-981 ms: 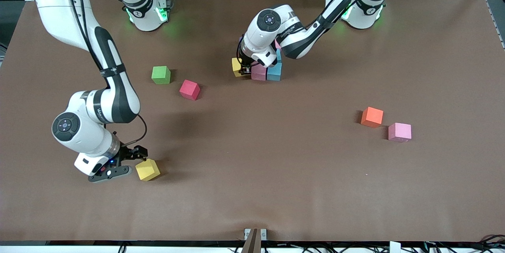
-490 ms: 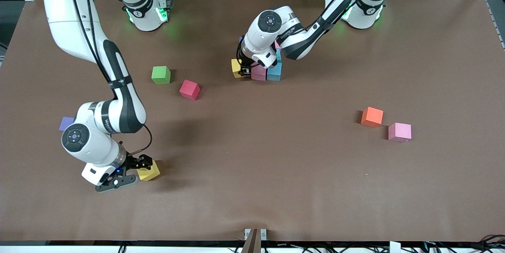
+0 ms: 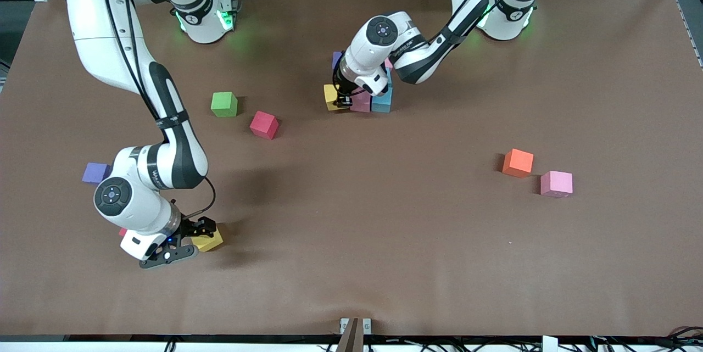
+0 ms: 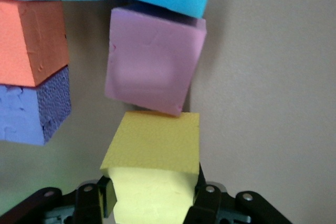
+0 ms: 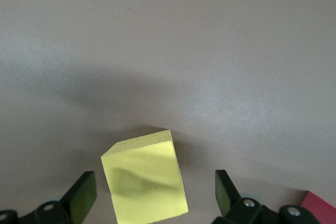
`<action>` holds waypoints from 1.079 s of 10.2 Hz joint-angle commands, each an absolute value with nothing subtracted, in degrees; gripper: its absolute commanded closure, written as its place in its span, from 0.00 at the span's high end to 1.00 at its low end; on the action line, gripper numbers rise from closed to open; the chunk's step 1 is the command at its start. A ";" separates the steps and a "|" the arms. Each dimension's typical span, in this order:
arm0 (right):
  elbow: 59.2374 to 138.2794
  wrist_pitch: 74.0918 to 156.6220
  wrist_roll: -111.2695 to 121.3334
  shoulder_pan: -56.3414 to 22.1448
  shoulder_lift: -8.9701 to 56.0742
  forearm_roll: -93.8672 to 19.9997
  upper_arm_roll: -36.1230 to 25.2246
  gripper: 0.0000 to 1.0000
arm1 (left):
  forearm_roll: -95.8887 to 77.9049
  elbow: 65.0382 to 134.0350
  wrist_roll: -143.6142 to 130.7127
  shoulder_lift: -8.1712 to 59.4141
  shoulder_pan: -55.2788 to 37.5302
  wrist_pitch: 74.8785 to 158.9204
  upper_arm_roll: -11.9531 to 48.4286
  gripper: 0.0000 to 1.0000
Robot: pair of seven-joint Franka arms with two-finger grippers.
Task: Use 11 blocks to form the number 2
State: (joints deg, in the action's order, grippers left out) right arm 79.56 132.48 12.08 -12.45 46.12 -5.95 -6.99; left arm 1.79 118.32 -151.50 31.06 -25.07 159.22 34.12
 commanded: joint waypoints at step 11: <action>77.78 132.80 12.31 -12.66 50.71 -6.42 -6.86 0.98 | 10.19 121.38 -152.49 31.02 -25.66 165.58 33.84 0.13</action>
